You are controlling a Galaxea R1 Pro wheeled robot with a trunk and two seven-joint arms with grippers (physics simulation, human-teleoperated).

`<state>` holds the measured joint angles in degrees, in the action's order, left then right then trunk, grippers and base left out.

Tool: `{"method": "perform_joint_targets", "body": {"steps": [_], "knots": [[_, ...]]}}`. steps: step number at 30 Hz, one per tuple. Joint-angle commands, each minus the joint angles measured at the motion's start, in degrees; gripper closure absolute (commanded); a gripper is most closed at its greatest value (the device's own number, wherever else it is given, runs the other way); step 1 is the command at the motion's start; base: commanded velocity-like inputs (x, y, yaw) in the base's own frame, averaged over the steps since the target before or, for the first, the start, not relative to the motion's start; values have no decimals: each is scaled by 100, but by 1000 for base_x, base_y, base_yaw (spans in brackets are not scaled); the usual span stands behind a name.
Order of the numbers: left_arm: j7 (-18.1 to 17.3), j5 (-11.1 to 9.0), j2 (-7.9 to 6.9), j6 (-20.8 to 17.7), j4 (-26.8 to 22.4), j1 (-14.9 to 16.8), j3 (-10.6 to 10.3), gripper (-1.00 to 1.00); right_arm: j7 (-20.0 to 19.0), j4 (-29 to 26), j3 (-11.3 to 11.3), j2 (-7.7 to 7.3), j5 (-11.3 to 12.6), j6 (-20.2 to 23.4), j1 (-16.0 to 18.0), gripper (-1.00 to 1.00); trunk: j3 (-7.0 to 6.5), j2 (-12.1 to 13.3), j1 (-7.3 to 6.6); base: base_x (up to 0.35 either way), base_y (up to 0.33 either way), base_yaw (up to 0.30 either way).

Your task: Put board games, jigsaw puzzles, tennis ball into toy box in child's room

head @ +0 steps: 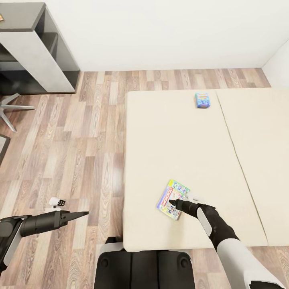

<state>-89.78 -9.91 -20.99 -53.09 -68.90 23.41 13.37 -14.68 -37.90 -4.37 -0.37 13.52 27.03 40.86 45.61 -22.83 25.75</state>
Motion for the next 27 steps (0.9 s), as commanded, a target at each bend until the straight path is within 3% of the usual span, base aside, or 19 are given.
{"method": "perform_joint_targets", "body": {"steps": [1, 27], "knots": [[-22, 2, -2, -61, 0, 0, -1, -100, -17, -7, -20, 2, 20, 39, 1, -100, 6, -9, 3, 0, 99, 0], [-22, 0, -2, -61, 0, -3, -1, -100, -17, -7, -20, 2, 20, 39, 1, -100, 6, -9, 3, 0, 73, 0]]}}
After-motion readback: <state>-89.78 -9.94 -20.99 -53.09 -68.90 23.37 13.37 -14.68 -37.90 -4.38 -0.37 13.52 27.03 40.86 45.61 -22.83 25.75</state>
